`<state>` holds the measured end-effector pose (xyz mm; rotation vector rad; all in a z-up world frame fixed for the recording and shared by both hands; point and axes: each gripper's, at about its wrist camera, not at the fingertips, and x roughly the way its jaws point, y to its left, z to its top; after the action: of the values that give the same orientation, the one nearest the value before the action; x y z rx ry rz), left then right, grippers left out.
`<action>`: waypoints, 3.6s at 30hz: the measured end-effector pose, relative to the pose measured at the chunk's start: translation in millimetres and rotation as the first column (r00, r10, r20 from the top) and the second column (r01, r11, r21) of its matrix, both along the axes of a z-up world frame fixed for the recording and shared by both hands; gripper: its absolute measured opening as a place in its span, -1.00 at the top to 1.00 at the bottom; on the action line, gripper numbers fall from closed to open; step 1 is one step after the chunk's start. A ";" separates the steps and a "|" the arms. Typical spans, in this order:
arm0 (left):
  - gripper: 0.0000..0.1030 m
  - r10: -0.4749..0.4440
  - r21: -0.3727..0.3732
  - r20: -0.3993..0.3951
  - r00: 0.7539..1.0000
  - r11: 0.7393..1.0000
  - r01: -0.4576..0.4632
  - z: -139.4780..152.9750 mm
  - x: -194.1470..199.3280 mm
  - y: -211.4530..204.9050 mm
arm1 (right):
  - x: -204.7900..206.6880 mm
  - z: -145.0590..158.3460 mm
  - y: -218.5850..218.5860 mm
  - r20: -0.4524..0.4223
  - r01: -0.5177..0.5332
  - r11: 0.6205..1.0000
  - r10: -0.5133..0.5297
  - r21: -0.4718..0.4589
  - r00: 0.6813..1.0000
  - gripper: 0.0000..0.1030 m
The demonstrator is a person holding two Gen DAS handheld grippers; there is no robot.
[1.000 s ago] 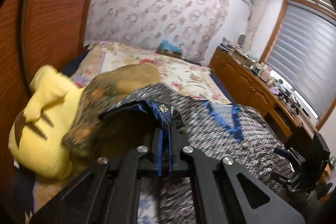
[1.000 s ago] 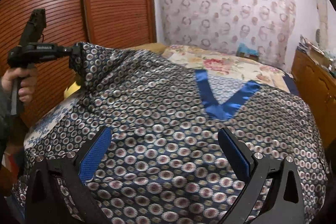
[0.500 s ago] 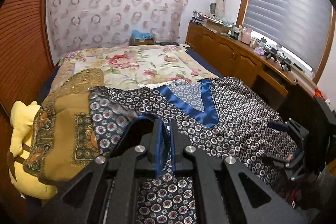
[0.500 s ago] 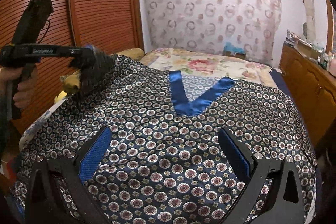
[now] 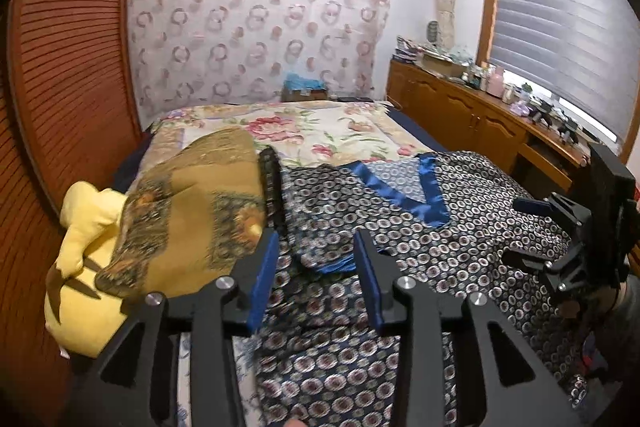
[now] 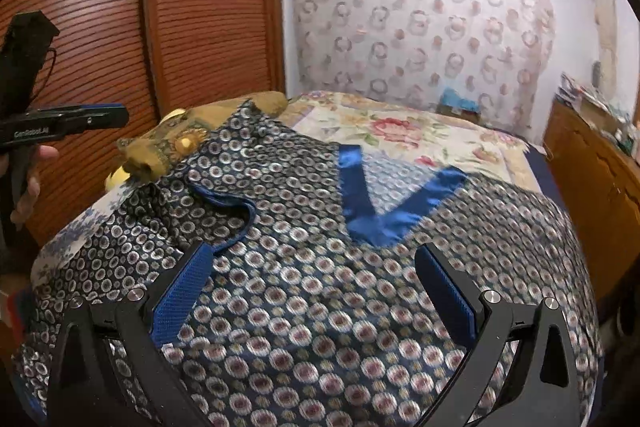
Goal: Fold small clothes
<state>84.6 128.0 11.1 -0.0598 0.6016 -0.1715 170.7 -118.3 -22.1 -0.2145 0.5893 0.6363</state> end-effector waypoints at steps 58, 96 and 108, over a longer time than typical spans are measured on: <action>0.02 -0.043 -0.008 -0.052 0.998 0.999 0.043 -45.4 1.3 -55.2 | 62.5 5.3 -78.3 -0.012 0.130 0.975 -0.134 -0.178 0.991 -0.42; -0.02 -0.062 0.089 -0.268 0.961 0.992 0.089 -108.2 49.8 -96.9 | 63.3 -34.8 -275.8 -0.185 0.323 0.923 -0.362 -0.208 0.914 0.91; -0.32 -0.093 0.111 -0.278 0.956 0.986 0.128 -109.5 53.8 -106.2 | 49.9 -16.4 -217.1 -0.144 0.182 0.971 -0.205 -0.158 0.968 0.94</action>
<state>138.4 21.8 -98.4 0.0760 0.8907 -0.2353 220.6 -335.5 -38.5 -0.2392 0.8014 0.4235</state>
